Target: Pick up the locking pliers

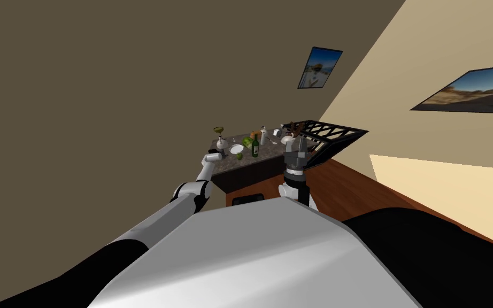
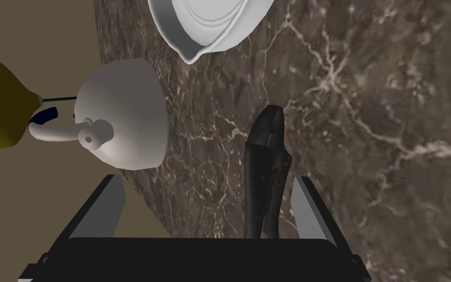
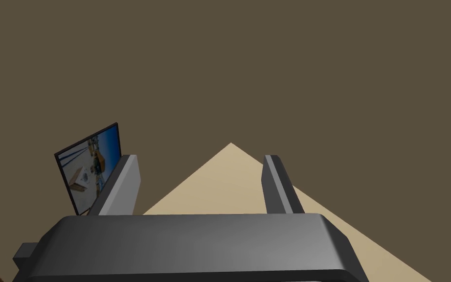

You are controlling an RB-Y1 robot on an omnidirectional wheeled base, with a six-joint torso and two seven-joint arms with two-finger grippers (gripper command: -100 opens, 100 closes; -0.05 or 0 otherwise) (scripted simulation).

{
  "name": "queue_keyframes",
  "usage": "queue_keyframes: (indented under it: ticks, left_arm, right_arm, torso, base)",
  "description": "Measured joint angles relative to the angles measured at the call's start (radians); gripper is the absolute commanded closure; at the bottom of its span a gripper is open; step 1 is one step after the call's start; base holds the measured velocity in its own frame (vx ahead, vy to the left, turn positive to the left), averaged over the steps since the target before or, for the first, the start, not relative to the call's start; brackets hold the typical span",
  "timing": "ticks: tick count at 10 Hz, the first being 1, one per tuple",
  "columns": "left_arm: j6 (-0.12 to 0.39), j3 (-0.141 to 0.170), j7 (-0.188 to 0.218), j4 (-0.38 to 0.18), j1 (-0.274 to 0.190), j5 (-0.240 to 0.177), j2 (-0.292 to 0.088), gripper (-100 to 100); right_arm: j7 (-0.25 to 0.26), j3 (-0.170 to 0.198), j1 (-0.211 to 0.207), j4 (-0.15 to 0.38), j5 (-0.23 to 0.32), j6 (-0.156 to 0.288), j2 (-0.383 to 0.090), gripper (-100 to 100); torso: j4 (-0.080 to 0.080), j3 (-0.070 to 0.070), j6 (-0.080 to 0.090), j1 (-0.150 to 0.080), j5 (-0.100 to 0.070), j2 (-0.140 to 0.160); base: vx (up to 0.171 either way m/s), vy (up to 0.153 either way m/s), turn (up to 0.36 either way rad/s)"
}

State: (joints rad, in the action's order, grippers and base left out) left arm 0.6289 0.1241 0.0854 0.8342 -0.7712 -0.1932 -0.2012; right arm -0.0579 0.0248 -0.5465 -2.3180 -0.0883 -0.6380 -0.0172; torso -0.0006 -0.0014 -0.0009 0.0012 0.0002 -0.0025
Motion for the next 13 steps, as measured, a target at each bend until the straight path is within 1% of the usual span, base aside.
queue_keyframes:
  ticks: [2, 3, 4, 5, 6, 7, 10, 11, 13]
  left_arm:
    - [0.03, 0.004, -0.003, -0.06, -0.038, 0.006, -0.003, -100]
    - [0.057, 0.007, -0.005, -0.092, -0.067, 0.012, -0.006, -100]
    - [0.08, 0.009, -0.004, -0.107, -0.078, 0.016, -0.007, -100]
    - [0.101, 0.011, -0.005, -0.134, -0.099, 0.02, -0.009, -100]
    - [0.105, 0.013, -0.009, -0.174, -0.12, 0.019, -0.013, -100]
    - [0.121, 0.015, -0.011, -0.197, -0.134, 0.022, -0.014, -100]
    - [0.189, 0.022, -0.014, -0.284, -0.196, 0.037, -0.022, -100]
    - [0.21, 0.024, -0.015, -0.301, -0.211, 0.04, -0.025, -100]
    - [0.234, 0.027, -0.017, -0.34, -0.239, 0.045, -0.032, -100]
  right_arm:
    - [0.0, 0.0, 0.0, 0.0, 0.0, 0.0, 0.0, 0]
    - [0.0, 0.0, 0.0, 0.0, 0.0, 0.0, 0.0, 0]
    - [0.0, 0.0, 0.0, 0.0, 0.0, 0.0, 0.0, 0]
    - [0.0, 0.0, 0.0, 0.0, 0.0, 0.0, 0.0, 0]
    - [0.0, 0.0, 0.0, 0.0, 0.0, 0.0, 0.0, 0]
    - [0.0, 0.0, 0.0, 0.0, 0.0, 0.0, 0.0, 0]
    - [0.0, 0.0, 0.0, 0.0, 0.0, 0.0, 0.0, 0]
    - [0.0, 0.0, 0.0, 0.0, 0.0, 0.0, 0.0, 0]
    - [0.0, 0.0, 0.0, 0.0, 0.0, 0.0, 0.0, 0]
  torso:
    - [0.0, 0.0, 0.0, 0.0, 0.0, 0.0]
    - [0.0, 0.0, 0.0, 0.001, 0.0, -0.001]
    - [0.0, 0.0, 0.0, 0.0, 0.0, 0.0]
    - [0.0, 0.0, 0.0, 0.0, 0.0, 0.0]
    - [0.0, 0.0, 0.0, 0.0, 0.0, 0.0]
    - [0.0, 0.0, 0.0, 0.0, 0.0, 0.001]
    - [0.0, 0.0, 0.0, 0.001, 0.0, 0.0]
    - [0.0, 0.0, 0.0, 0.0, 0.0, 0.0]
    - [0.0, 0.001, 0.0, 0.0, 0.0, 0.001]
  base:
    - [0.043, 0.016, 0.096]
    - [0.038, 0.016, 0.029]
    - [0.036, 0.015, 0.059]
    - [0.031, 0.011, 0.032]
    - [0.031, 0.01, 0.064]
    - [0.04, 0.018, 0.091]
    - [0.04, 0.015, 0.061]
    - [0.028, 0.005, 0.032]
    - [0.016, 0.001, 0.019]
